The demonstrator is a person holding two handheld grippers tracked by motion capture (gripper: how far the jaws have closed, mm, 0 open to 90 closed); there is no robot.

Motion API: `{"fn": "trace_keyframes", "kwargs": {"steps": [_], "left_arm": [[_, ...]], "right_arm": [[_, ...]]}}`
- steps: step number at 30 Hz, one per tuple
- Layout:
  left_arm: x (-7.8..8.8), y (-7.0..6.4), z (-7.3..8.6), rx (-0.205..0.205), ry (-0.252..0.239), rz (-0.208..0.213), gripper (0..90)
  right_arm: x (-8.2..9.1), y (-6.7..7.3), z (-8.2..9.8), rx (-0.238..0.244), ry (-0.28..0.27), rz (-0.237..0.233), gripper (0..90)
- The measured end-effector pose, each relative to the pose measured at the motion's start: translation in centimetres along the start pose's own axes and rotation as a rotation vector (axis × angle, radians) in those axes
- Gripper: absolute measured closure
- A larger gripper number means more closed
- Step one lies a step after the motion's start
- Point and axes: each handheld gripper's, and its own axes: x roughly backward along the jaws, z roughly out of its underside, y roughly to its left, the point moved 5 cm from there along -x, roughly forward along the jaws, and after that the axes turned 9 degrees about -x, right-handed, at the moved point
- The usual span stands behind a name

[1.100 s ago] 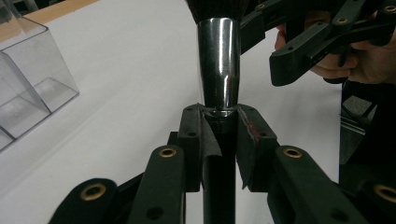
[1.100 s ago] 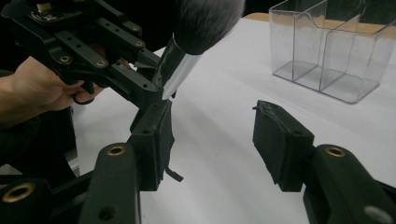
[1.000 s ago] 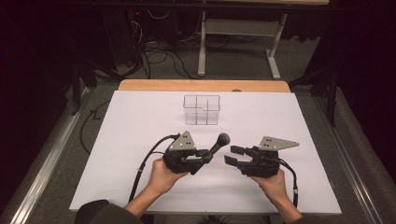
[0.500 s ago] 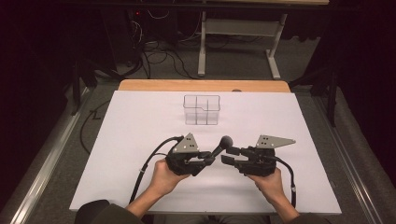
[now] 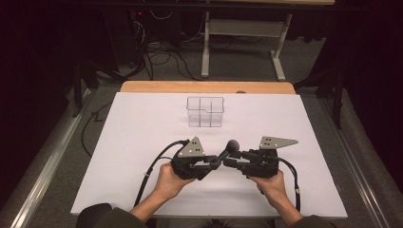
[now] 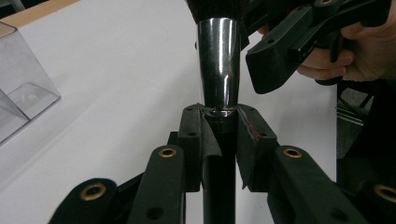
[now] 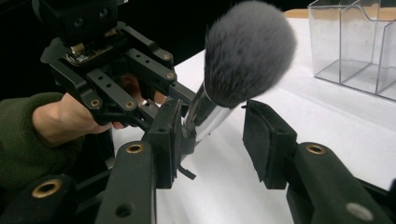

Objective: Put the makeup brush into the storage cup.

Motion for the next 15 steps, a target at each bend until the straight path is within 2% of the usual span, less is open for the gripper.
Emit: {"fn": "trace_keyframes", "kwargs": {"steps": [15], "left_arm": [[-0.35, -0.27, 0.00, -0.007, 0.006, 0.004, 73.0]], "right_arm": [[-0.10, 0.15, -0.08, -0.018, -0.011, -0.023, 64.2]]}}
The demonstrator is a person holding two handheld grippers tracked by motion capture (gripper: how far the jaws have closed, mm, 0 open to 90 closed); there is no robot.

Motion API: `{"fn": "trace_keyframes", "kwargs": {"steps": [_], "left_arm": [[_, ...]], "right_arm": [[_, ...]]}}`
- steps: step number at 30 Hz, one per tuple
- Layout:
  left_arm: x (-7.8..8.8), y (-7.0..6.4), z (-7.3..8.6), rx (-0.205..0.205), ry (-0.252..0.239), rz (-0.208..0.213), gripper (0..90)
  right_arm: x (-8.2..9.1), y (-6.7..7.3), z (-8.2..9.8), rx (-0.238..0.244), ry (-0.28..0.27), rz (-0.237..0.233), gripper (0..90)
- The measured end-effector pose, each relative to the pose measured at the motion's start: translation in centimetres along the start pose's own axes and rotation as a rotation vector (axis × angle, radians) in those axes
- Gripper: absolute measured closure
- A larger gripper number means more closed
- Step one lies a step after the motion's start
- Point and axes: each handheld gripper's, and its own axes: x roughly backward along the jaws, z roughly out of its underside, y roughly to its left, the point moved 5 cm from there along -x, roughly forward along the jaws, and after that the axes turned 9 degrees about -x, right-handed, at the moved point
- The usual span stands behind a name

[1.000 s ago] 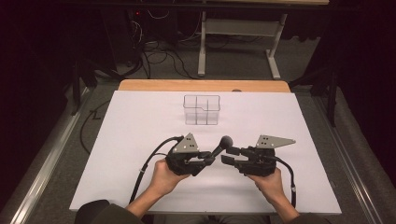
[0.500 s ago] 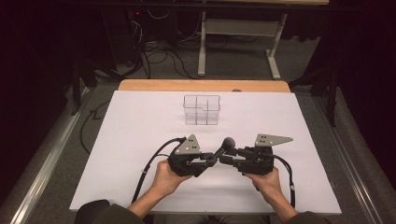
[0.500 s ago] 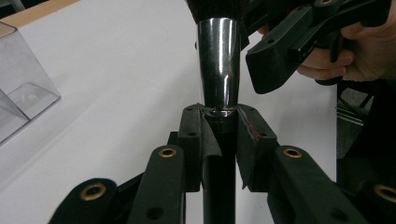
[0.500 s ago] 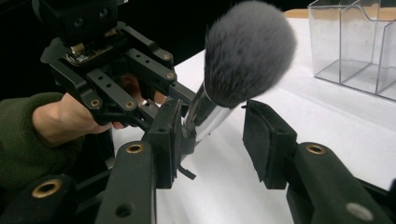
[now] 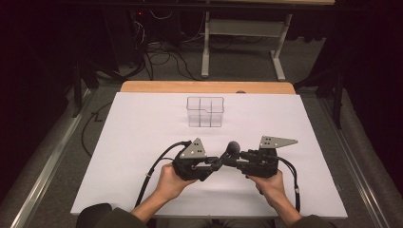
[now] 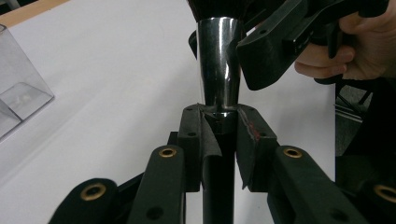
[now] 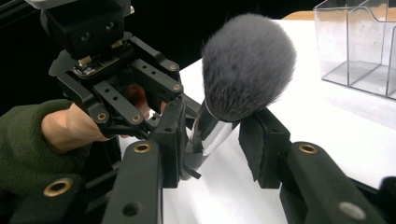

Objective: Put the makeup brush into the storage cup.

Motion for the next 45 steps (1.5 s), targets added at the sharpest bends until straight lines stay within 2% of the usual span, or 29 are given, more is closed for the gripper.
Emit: {"fn": "trace_keyframes", "kwargs": {"steps": [14, 20, 31, 34, 35, 39, 45], "left_arm": [[0.1, -0.3, -0.2, -0.007, -0.007, 0.003, 73.0], [-0.1, -0.4, -0.1, -0.004, -0.005, 0.011, 73.0], [0.2, -0.5, -0.2, -0.018, -0.016, 0.025, 72.2], [0.3, -0.4, -0.2, -0.013, -0.023, 0.017, 64.9], [0.3, -0.3, -0.2, -0.009, -0.023, 0.015, 64.9], [0.4, -0.2, -0.2, 0.002, -0.027, 0.007, 47.0], [0.9, -0.1, -0.4, 0.007, -0.055, -0.021, 39.7]], "right_arm": [[-0.1, 0.3, 0.0, 0.005, -0.008, -0.010, 69.9], [-0.1, 0.2, 0.1, -0.013, 0.001, -0.026, 72.3], [0.0, 0.6, 0.0, -0.002, 0.002, -0.033, 72.8], [0.1, 0.6, 0.0, 0.003, 0.002, -0.029, 72.8], [0.1, 0.6, 0.0, 0.006, 0.003, -0.025, 72.8], [0.5, 0.4, -0.3, 0.008, -0.009, -0.011, 72.9], [1.0, 0.3, -0.4, 0.018, -0.012, 0.012, 72.8]]}}
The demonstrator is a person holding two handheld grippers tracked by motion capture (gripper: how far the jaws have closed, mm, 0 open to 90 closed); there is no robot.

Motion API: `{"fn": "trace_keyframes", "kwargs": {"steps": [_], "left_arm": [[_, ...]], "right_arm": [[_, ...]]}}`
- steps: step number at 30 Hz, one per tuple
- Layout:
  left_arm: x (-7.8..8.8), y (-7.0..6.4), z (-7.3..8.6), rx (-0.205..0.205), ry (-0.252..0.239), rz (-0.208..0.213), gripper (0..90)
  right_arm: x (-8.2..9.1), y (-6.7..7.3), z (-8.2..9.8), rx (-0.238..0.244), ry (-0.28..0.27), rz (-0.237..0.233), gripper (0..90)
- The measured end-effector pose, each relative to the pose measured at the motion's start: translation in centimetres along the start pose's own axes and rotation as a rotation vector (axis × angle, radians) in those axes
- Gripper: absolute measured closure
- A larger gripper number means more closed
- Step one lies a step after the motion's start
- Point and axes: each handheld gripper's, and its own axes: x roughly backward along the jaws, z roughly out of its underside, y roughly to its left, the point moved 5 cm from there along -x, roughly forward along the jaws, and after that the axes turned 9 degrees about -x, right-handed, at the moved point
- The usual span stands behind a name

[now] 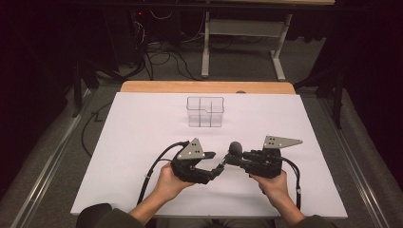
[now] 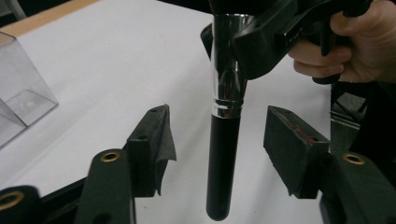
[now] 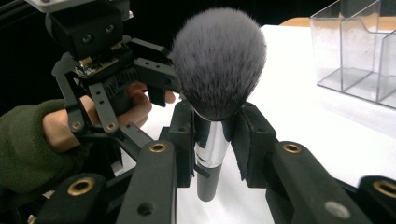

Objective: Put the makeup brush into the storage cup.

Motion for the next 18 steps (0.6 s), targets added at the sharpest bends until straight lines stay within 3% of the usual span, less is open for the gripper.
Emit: {"fn": "trace_keyframes", "kwargs": {"steps": [10, 18], "left_arm": [[2.1, 0.7, 0.0, 0.029, -0.016, -0.043, 34.7], [5.7, 1.8, 0.8, 0.067, -0.045, -0.152, 31.8]], "right_arm": [[0.3, 0.0, -0.1, 0.026, 0.012, 0.041, 72.9], [0.2, -0.2, -0.1, 0.030, 0.028, 0.065, 72.8]]}}
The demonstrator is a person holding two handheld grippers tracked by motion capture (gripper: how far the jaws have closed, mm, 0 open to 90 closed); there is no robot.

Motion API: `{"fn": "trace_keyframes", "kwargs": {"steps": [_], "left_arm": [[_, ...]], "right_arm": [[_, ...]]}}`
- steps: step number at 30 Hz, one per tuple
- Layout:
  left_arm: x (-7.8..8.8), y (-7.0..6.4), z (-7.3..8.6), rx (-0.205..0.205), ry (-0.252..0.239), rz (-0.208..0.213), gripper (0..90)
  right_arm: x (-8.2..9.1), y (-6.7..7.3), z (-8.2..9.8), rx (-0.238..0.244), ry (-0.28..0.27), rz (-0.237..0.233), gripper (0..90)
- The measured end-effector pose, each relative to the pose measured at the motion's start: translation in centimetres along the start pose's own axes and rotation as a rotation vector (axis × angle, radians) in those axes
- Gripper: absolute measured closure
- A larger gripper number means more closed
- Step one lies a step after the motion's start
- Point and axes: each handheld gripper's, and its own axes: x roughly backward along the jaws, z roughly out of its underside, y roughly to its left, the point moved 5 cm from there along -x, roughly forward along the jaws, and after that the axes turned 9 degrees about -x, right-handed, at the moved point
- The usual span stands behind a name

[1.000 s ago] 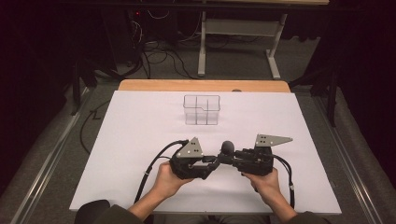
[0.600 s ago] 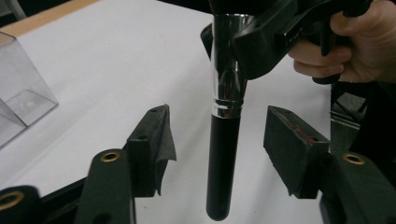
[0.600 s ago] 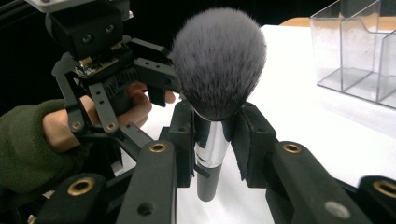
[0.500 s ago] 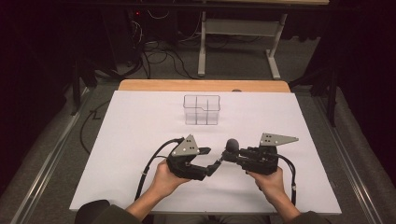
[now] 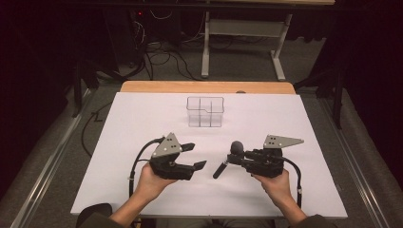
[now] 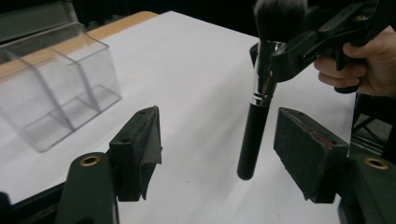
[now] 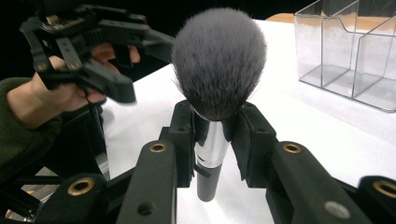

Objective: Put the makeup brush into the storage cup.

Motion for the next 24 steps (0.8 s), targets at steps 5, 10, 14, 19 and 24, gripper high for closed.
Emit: {"fn": "trace_keyframes", "kwargs": {"steps": [5, 10, 14, 19, 24], "left_arm": [[1.8, 1.4, 0.9, 0.023, -0.024, -0.065, 30.7], [3.4, 2.6, 1.7, 0.043, -0.048, -0.116, 29.2], [4.4, 3.5, 2.3, 0.069, -0.066, -0.152, 28.9], [4.7, 4.1, 3.4, 0.090, -0.060, -0.177, 28.1], [4.6, 4.6, 4.2, 0.110, -0.061, -0.203, 27.4]], "right_arm": [[0.1, -0.1, 0.0, 0.006, 0.011, 0.025, 72.9], [0.3, -0.2, -0.1, 0.005, 0.015, 0.034, 72.8], [0.5, -0.3, -0.3, 0.012, 0.020, 0.048, 72.9], [0.7, -0.5, -0.5, 0.014, 0.017, 0.057, 72.9], [1.0, -0.6, -0.9, 0.016, 0.016, 0.069, 72.8]]}}
